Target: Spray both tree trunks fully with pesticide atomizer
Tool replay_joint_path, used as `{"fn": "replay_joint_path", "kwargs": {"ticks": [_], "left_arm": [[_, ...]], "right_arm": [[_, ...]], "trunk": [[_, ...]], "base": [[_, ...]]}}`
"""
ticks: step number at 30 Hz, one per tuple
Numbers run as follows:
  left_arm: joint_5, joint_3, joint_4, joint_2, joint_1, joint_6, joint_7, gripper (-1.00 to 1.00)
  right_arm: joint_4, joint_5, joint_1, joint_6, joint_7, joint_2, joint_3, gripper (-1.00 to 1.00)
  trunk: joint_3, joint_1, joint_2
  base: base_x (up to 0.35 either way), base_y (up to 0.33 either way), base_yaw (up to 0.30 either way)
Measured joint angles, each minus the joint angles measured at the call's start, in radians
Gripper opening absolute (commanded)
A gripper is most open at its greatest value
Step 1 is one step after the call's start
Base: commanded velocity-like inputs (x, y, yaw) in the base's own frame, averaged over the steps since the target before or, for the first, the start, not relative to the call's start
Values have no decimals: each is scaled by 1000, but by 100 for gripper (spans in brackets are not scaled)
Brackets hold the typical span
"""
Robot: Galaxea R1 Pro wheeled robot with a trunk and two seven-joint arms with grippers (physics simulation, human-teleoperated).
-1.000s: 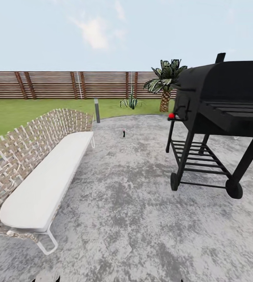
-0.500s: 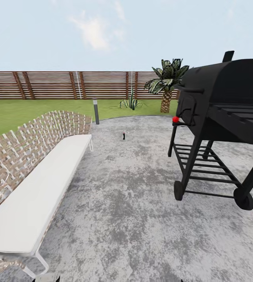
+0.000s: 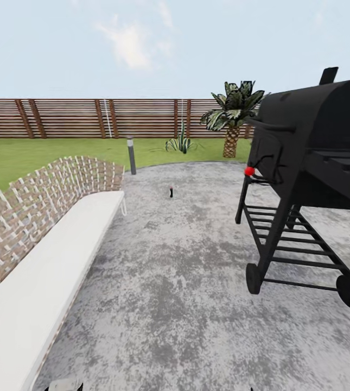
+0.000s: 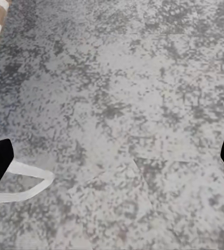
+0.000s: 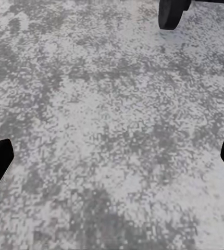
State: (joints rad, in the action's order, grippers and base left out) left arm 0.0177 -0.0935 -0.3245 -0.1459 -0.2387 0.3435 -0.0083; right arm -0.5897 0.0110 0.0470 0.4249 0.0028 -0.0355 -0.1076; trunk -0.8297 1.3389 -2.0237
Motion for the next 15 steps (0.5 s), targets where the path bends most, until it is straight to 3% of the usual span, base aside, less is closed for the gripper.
{"fn": "replay_joint_path", "kwargs": {"ticks": [6,15], "left_arm": [[0,0,0,0,0,1,0,100],[0,1,0,0,0,2,0,100]], "right_arm": [[0,0,0,0,0,0,0,100],[2,0,0,0,0,0,-1,100]], "trunk": [[0,0,0],[0,0,0]], "base": [[340,17,0],[338,113,0]]}}
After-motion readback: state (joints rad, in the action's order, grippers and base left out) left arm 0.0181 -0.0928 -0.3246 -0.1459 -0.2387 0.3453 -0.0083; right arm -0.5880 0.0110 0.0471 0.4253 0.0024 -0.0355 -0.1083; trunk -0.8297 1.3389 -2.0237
